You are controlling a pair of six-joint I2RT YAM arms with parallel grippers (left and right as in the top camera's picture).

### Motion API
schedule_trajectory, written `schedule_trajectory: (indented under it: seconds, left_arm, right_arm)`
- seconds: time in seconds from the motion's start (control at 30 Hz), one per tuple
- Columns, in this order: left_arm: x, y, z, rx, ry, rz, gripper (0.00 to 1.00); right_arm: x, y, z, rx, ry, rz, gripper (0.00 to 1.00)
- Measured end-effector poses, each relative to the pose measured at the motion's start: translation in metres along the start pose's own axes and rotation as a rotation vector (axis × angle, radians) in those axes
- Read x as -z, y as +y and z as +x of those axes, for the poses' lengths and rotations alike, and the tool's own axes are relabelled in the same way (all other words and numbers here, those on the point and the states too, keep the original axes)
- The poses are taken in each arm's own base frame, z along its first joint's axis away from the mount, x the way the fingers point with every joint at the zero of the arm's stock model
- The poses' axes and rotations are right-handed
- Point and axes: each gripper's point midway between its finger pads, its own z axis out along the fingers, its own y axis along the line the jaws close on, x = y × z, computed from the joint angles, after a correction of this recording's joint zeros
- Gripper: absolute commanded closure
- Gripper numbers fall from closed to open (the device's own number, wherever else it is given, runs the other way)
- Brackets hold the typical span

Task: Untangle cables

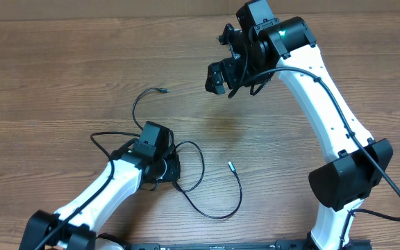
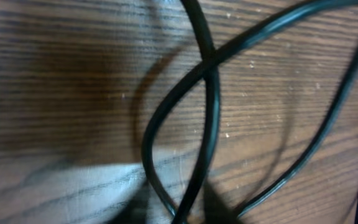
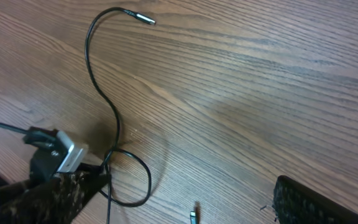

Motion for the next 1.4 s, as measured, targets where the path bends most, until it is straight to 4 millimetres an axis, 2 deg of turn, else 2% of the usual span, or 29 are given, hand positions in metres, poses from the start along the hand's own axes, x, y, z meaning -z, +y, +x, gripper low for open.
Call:
schedule_trajectory:
  seconds: [0.4,0.57,0.63,0.73,0.9,1.03,1.13,1.2,1.3,1.4]
  left_arm:
    - [-0.005,-0.004,-0.001,0.028,0.01,0.022,0.96]
    - [0.01,-0.014,-0.003,0.001,0.054,0.028,0.96]
    - [0.025,-0.022,-0.011,-0.032,0.06,0.025,0.96]
    - [0.056,-0.038,-0.034,-0.086,0.023,0.022,0.96]
    - [0.124,-0.062,-0.077,-0.184,-0.136,-0.008,0.96]
    - [0.179,-0.077,-0.1,-0.27,-0.275,-0.021,0.96]
    - [0.214,-0.086,-0.109,-0.349,-0.366,-0.021,0.96]
    - [0.229,-0.089,-0.109,-0.393,-0.407,-0.023,0.96]
    - [0.245,-0.09,-0.107,-0.442,-0.45,-0.026,0.96]
    - [0.25,-0.089,-0.103,-0.465,-0.457,-0.03,0.96]
  right_arm:
    - [0.0,0.001,-0.005,0.018,-0.02,-0.006,0.0]
    - [0.001,-0.001,-0.009,0.028,-0.035,-0.005,0.0]
    - [0.001,-0.003,-0.009,0.024,-0.037,-0.004,0.0]
    - [0.003,-0.007,-0.01,0.017,-0.04,0.0,0.0]
    - [0.005,-0.012,-0.011,0.007,-0.044,-0.002,0.0]
    - [0.005,-0.003,-0.01,0.007,-0.042,-0.058,0.0]
    - [0.006,0.009,-0.01,0.009,-0.038,-0.126,0.0]
    - [0.007,0.018,-0.009,0.016,-0.036,-0.179,0.0]
    - [0.011,0.034,-0.009,0.051,-0.038,-0.278,0.02]
    - [0.017,0.05,-0.011,0.091,-0.056,-0.373,0.04]
